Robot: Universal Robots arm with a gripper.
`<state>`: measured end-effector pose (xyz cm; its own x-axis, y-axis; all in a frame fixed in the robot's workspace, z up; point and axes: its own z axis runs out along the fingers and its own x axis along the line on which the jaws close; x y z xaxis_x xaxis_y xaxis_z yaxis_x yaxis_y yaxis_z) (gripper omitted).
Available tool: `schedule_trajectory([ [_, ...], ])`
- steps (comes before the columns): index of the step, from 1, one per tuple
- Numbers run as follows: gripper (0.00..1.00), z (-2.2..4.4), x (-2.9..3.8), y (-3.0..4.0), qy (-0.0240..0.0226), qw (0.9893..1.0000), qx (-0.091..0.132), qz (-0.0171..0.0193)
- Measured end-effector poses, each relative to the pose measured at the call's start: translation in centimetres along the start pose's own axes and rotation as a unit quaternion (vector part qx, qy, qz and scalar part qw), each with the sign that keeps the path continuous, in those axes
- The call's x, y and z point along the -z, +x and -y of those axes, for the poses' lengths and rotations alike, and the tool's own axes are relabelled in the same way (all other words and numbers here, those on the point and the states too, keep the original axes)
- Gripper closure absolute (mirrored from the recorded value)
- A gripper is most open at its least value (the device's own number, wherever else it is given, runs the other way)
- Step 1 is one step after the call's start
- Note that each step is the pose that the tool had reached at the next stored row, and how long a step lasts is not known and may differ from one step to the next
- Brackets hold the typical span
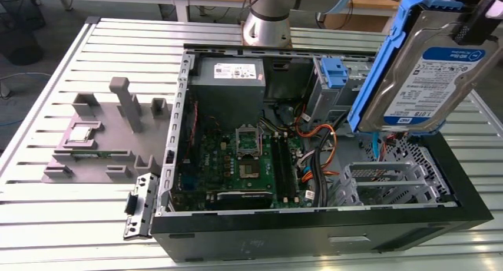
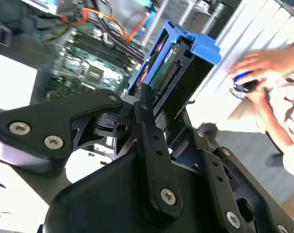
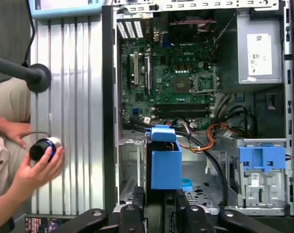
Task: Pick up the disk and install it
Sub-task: 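Pick up the disk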
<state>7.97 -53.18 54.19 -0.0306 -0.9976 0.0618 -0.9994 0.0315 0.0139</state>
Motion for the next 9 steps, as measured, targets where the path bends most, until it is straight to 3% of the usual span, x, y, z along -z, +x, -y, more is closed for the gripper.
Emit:
schedule_trajectory([
  [1, 0.65, 0.00, 0.00, 0.00, 0.0000, 1.0000, 0.000, 0.0003],
  [2, 0.65, 0.00, 0.02, 0.03, -0.0003, 1.0000, 0.000, 0.0060],
  [4, 0.65, 0.01, 0.00, 0.09, -0.0008, 0.9997, 0.000, 0.0240],
  [5, 0.65, 0.00, 0.00, 0.10, -0.0008, 0.9996, 0.000, 0.0271],
  [9, 0.65, 0.02, -0.02, 0.44, -0.0009, 0.9996, 0.000, 0.0278],
])
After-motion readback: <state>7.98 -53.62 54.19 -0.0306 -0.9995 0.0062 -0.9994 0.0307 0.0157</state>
